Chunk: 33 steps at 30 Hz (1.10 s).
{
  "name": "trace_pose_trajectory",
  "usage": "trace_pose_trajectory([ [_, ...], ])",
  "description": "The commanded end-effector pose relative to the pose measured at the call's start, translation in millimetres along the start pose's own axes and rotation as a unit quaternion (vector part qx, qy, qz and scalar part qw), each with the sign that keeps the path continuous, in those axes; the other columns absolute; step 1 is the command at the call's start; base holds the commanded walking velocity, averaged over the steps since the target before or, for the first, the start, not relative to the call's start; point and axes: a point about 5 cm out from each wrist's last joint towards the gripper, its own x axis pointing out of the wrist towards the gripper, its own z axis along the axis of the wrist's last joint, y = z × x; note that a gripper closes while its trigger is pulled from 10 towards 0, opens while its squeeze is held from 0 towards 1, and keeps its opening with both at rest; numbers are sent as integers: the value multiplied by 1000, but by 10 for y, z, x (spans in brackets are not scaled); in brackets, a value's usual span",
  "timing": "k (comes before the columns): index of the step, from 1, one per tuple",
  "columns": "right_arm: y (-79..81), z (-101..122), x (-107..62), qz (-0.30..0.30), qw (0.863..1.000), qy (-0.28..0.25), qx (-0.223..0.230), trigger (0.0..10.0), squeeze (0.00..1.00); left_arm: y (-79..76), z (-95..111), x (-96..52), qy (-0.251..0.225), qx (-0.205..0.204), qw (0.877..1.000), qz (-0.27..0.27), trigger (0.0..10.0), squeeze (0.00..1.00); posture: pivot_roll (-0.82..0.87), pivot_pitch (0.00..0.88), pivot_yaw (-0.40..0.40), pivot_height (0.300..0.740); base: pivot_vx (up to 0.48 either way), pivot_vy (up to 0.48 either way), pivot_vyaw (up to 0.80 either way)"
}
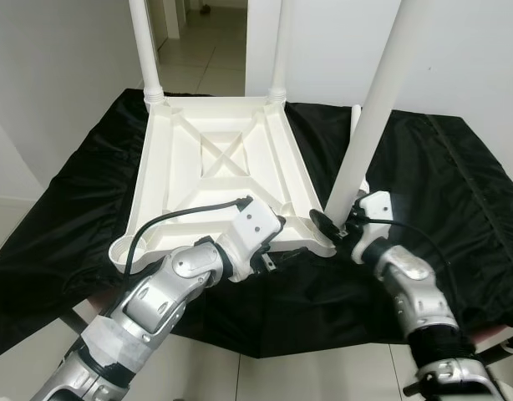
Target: Building children table
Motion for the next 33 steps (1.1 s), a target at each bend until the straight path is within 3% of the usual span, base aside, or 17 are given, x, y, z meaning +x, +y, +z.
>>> trace_pose_trajectory([
  [1,65,-156,-49,-44,998,43,-1,10000,0,-20,-38,-11,15,-8,999,-48,10000,0,-2,0,-11,740,0,0,0],
  [6,150,-186,-58,-81,995,50,8,10000,0,15,-18,-14,12,-20,999,-40,10000,0,-2,0,-11,740,0,0,0],
  [7,235,-242,-76,-159,985,47,45,10000,0,35,-26,-3,16,-14,999,-31,10000,0,-2,0,-4,740,0,0,0],
  [10,282,-268,-95,-209,975,48,64,10000,0,47,-29,2,18,-13,999,-27,10000,0,-2,0,-4,740,0,0,0],
  [13,419,-254,-101,-295,949,26,103,10000,0,94,-20,14,17,-12,1000,-15,10000,0,-3,0,12,740,0,0,0],
  [14,501,-238,-55,-278,954,25,109,10000,0,111,-8,19,15,-12,1000,-11,10000,0,-6,0,16,740,0,0,0],
  [17,528,-204,-50,-274,955,23,106,10000,0,122,1,23,15,-9,1000,-7,10000,0,-6,0,16,740,0,0,0],
  [24,500,-182,-82,-271,958,16,94,10000,0,164,21,54,12,-4,1000,0,10000,0,-21,0,16,740,0,0,0],
  [25,500,-165,-109,-255,962,9,100,10000,255,186,36,65,9,-6,1000,3,10000,0,-26,0,15,740,0,0,0],
  [26,500,-165,-109,-255,962,9,100,10000,255,186,36,65,9,-6,1000,3,10000,0,-26,0,15,740,0,0,0],
  [27,505,-150,-117,-243,964,2,103,10000,1000,187,34,67,8,-5,1000,3,10000,0,-28,0,12,740,0,0,0],
  [33,466,-86,-128,-218,972,-15,82,10000,1000,177,16,62,9,-4,1000,3,10000,0,-26,0,3,740,0,0,0],
])
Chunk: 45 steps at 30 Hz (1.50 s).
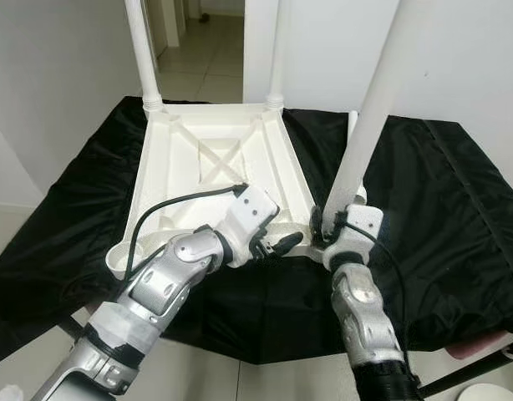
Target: Building children table
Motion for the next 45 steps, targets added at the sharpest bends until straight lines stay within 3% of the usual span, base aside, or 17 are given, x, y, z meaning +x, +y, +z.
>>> trace_pose_trajectory([
  [1,25,9,-7,19,1000,-3,-4,10000,1000,-22,-24,-16,4,3,1000,-26,10000,0,-25,0,2,740,0,0,0],
  [4,4,52,7,46,999,-8,-12,10000,957,-47,-34,-32,4,0,1000,-29,10000,0,-23,0,-1,740,0,0,0],
  [5,-8,81,8,67,998,-12,-9,10000,0,-63,-45,-45,6,-1,1000,-31,10000,0,-23,0,-1,740,0,0,0],
  [9,-44,123,1,102,995,-16,-16,10000,0,-85,-63,-66,9,0,999,-35,10000,0,-23,0,-1,740,0,0,0],
  [12,-95,158,-32,159,986,-16,-49,10000,0,-110,-94,-98,13,-1,999,-46,10000,0,-15,0,-6,740,0,0,0],
  [15,-105,168,-41,175,982,-17,-62,10000,0,-110,-100,-105,14,2,999,-48,10000,0,-15,0,-6,740,0,0,0],
  [16,-139,152,-61,230,969,-4,-87,10000,0,-97,-104,-115,15,6,998,-56,10000,0,-5,0,-7,740,0,0,0],
  [18,-169,122,-75,269,958,9,-101,10000,0,-96,-105,-128,16,10,998,-65,10000,0,-2,0,-6,740,0,0,0],
  [33,-346,97,142,301,942,26,-143,10000,0,-131,-156,-212,31,-5,996,-87,10000,0,13,0,0,740,0,0,0],
  [45,-261,96,312,340,925,26,-167,10000,0,-144,-151,-211,30,-7,996,-87,10000,0,18,0,-7,740,0,0,0],
])
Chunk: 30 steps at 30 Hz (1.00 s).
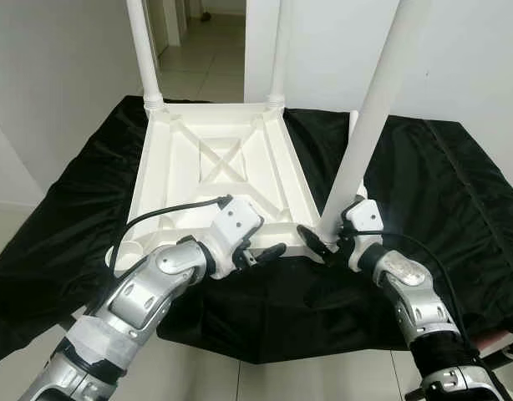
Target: Building children table
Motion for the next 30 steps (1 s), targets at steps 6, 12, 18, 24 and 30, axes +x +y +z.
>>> trace_pose_trajectory([
  [6,45,-40,39,26,1000,3,2,6157,0,-132,15,-3,0,-2,996,-87,10000,0,26,0,-18,740,0,0,0],
  [12,65,-93,6,35,999,6,17,0,0,-132,18,-9,-1,-2,997,-82,10000,0,29,0,-23,740,0,0,0],
  [18,68,-131,-24,31,999,7,26,0,0,-104,17,-16,1,0,997,-77,10000,0,26,0,-24,740,0,0,0],
  [24,109,-192,-60,22,999,19,37,10000,0,-86,26,-14,1,2,997,-74,10000,0,21,0,-19,740,0,0,0],
  [30,107,-201,-76,-2,999,25,48,10000,0,-102,32,-8,1,0,997,-76,10000,0,20,0,-16,740,0,0,0],
])
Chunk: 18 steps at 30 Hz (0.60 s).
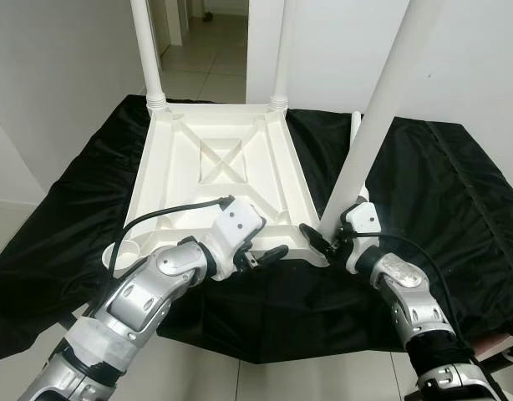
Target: Building children table
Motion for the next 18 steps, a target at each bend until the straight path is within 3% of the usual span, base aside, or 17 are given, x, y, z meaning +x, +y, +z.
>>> trace_pose_trajectory([
  [1,42,-138,-45,2,999,32,16,10000,0,-72,7,1,3,0,998,-70,10000,0,20,0,-16,740,0,0,0],
  [3,66,-133,-35,-42,998,43,25,10000,0,-75,2,0,4,3,998,-70,10000,0,16,0,-8,740,0,0,0],
  [9,138,-100,-17,-88,994,44,39,10000,0,-50,-3,-3,6,6,998,-68,10000,0,7,0,-3,740,0,0,0],
  [12,251,-62,30,-161,983,38,76,10000,0,-21,3,3,7,9,998,-66,10000,0,4,0,-2,740,0,0,0],
  [14,251,-62,30,-161,983,38,76,10000,0,-21,3,3,7,9,998,-66,10000,0,4,0,-2,740,0,0,0],
  [16,295,-46,51,-193,977,36,82,10000,0,-16,10,10,6,9,998,-66,10000,0,3,0,-2,740,0,0,0],
  [17,321,-37,68,-235,967,34,90,10000,0,-13,16,16,5,9,998,-65,10000,0,3,0,-3,740,0,0,0],
  [18,321,-37,68,-235,967,34,90,10000,0,-13,16,16,5,9,998,-65,10000,0,3,0,-3,740,0,0,0],
])
